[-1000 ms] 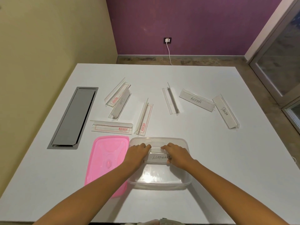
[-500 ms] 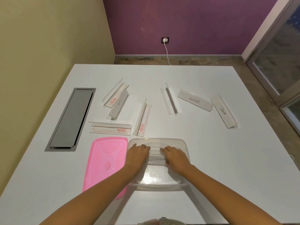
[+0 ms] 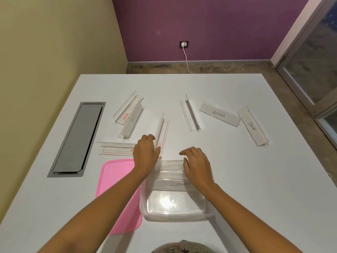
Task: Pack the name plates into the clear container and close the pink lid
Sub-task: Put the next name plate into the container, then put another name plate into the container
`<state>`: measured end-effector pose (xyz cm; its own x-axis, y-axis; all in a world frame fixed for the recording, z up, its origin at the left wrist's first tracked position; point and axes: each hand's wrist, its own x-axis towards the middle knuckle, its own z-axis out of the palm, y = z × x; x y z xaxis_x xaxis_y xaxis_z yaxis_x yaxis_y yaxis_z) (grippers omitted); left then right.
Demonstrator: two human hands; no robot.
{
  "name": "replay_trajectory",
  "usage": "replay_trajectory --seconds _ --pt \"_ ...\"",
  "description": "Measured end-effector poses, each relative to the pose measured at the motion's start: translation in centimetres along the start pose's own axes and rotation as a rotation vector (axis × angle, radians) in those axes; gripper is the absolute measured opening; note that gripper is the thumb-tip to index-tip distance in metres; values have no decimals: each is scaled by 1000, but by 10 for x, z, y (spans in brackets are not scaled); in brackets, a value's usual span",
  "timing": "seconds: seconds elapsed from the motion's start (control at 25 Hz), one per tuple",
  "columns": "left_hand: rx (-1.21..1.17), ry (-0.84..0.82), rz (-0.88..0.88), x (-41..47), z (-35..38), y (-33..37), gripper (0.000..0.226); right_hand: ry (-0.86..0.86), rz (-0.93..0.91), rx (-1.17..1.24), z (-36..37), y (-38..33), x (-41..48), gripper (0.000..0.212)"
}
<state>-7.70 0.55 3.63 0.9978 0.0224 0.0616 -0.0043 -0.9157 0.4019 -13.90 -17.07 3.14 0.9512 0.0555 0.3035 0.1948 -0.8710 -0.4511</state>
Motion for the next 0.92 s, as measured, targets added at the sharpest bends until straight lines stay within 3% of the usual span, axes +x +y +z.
replay_trajectory --seconds 0.12,0.36,0.52,0.6,0.72,0.84,0.92 --pt "43 -141 -151 23 10 2 39 -8 71 37 12 -1 21 26" --pt "162 -222 -201 55 20 7 9 -172 147 87 37 5 52 25" --pt "131 -202 -228 64 22 0 23 -252 250 202 45 11 65 25" --pt "9 -156 -270 67 25 -6 33 -266 325 284 47 14 70 25" --pt "-340 -147 -356 67 21 -5 18 -233 522 509 45 14 80 25" --pt "-755 -203 -460 57 6 14 10 -427 760 933 31 7 90 37" --pt "-911 -263 -501 52 3 21 9 -540 808 1256 25 5 88 44"
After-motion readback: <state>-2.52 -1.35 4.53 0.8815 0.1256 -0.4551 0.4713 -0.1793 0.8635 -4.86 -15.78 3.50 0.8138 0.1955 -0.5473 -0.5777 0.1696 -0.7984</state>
